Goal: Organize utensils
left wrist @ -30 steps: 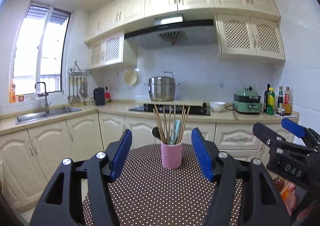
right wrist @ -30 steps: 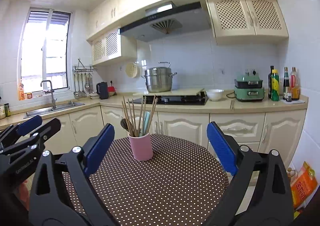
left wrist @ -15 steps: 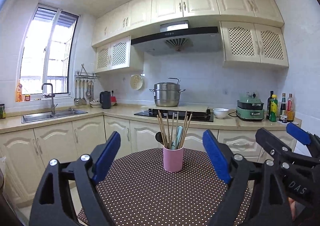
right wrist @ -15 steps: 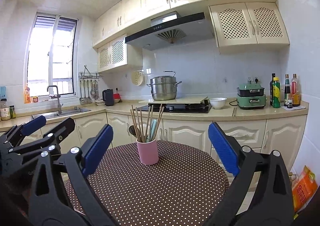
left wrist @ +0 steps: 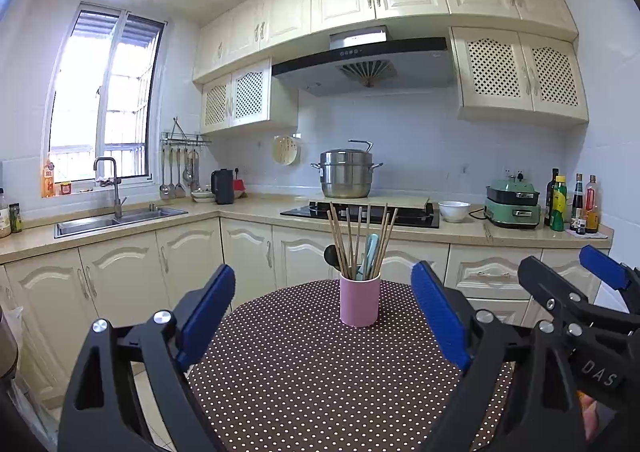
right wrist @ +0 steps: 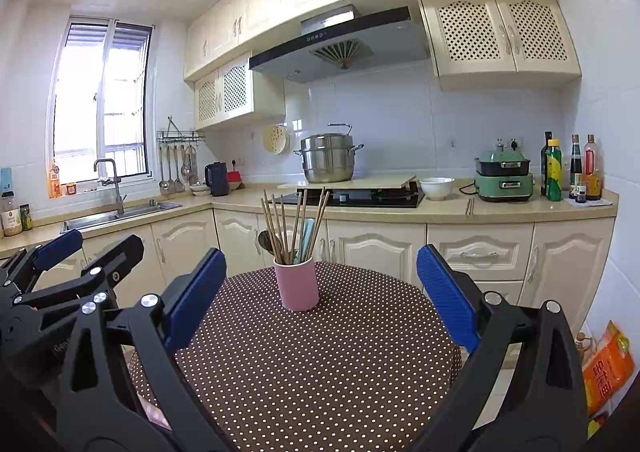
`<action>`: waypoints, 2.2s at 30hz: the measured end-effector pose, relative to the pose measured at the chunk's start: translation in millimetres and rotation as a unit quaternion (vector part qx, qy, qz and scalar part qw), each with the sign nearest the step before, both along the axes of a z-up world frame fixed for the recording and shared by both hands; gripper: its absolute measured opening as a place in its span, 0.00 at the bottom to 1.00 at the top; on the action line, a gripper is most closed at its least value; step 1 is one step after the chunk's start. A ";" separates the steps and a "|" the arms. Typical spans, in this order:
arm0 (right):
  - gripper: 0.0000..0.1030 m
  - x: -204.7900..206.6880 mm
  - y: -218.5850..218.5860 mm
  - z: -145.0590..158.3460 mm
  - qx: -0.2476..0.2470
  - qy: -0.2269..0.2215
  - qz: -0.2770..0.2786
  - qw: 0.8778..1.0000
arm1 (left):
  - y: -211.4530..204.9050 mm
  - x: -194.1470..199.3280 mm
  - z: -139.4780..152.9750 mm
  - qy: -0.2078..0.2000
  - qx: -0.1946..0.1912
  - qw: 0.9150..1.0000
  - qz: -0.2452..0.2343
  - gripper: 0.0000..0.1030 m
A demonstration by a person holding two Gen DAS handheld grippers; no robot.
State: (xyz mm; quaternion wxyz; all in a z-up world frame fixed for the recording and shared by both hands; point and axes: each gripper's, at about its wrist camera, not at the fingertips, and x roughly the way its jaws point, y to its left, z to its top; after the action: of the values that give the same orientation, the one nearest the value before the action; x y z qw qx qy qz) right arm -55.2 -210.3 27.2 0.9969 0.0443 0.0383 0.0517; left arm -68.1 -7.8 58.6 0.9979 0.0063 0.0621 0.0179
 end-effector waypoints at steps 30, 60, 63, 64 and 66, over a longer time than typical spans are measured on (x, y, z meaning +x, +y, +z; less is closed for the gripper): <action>0.93 9.4 -3.9 -9.3 0.009 0.031 -0.003 0.999 | -3.9 10.9 -13.0 0.028 -0.003 1.000 -0.002 0.88; 0.93 11.7 -1.4 -12.0 0.007 0.041 -0.003 0.999 | -4.0 11.3 -15.4 0.029 -0.008 1.000 -0.005 0.88; 0.93 11.9 -1.4 -12.3 0.008 0.041 -0.003 0.999 | -3.2 11.4 -16.6 0.031 -0.011 0.999 -0.005 0.88; 0.93 11.7 -1.4 -12.2 0.007 0.042 -0.003 0.999 | -3.1 11.9 -17.2 0.033 -0.011 0.999 -0.006 0.88; 0.93 11.7 -0.9 -12.6 0.005 0.045 -0.006 0.999 | -3.6 13.3 -18.3 0.037 -0.011 0.999 -0.006 0.88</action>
State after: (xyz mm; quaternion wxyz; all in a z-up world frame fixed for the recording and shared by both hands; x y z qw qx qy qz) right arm -43.6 -211.2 14.6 0.9943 0.0517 0.0827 0.0441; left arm -54.9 -11.4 40.4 0.9950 -0.0032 0.0988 0.0106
